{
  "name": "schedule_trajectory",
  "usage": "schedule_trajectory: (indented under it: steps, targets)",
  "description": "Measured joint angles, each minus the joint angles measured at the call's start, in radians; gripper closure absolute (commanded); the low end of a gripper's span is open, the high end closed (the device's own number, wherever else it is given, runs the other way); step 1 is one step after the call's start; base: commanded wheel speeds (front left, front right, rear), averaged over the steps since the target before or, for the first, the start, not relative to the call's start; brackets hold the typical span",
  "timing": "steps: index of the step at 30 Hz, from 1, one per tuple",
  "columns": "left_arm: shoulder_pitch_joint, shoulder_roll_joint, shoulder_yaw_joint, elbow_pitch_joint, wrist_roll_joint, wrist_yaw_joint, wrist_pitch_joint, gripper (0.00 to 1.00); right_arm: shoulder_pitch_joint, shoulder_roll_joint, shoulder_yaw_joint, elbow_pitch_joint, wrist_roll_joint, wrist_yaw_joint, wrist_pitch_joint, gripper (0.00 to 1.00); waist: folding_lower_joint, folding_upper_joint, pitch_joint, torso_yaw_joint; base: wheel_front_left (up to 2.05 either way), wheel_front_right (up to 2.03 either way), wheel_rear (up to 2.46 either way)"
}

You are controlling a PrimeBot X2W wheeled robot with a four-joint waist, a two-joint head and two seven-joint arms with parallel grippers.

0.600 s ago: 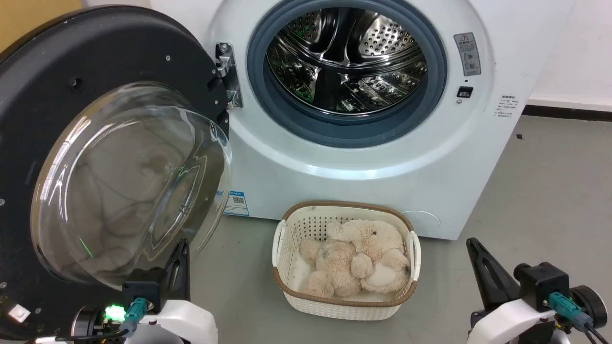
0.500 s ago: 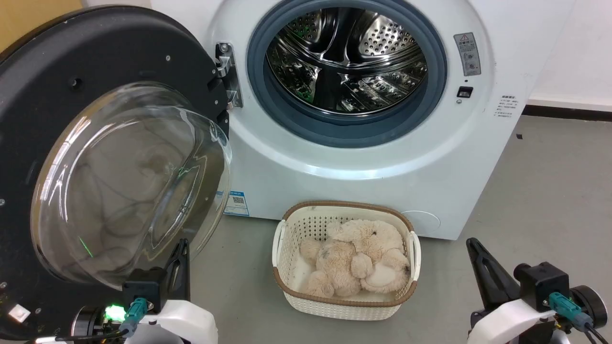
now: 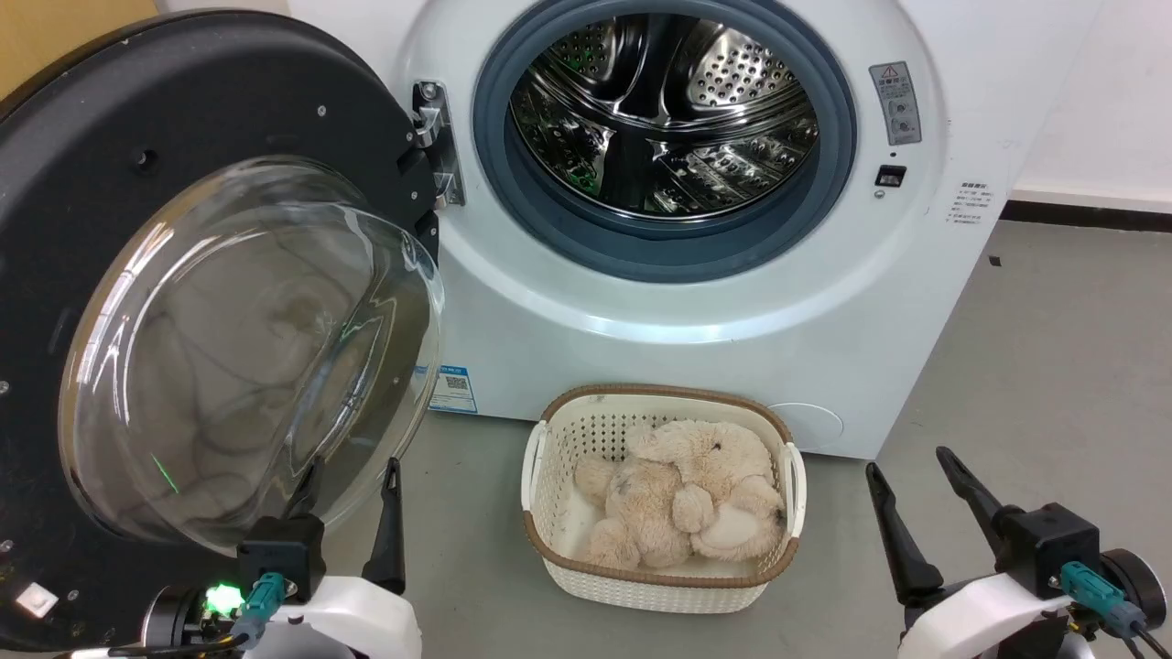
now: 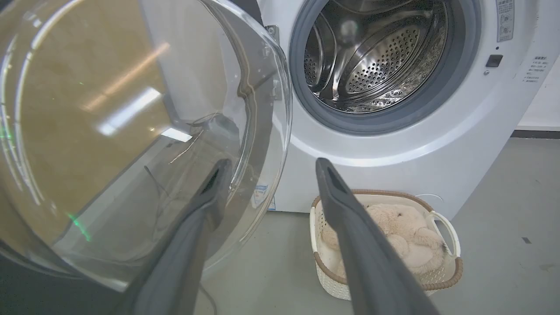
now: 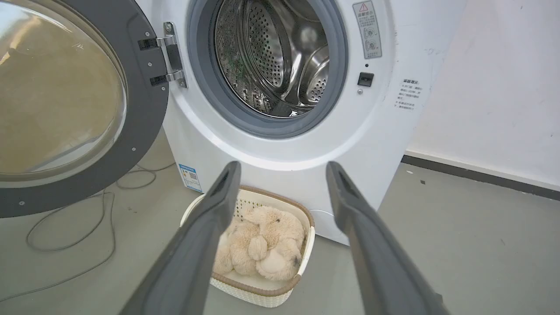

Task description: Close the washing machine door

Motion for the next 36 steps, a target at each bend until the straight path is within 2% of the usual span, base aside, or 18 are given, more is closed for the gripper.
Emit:
schedule_trajectory:
  steps: [22, 36]
  targets:
    - [0.001, 0.0, -0.01, 0.0, -0.036, 0.01, -0.044, 0.0, 0.005, 0.0, -0.003, -0.005, 0.046, 0.0, -0.045, 0.0, 0.0, 0.0, -0.002, 0.043, 0.0, 0.0, 0.0]
    - [0.005, 0.0, -0.012, -0.003, -0.047, 0.019, -0.077, 0.0, 0.017, 0.0, 0.002, -0.004, 0.072, 0.0, -0.077, 0.0, 0.0, 0.0, -0.01, 0.133, 0.0, 0.0, 0.0]
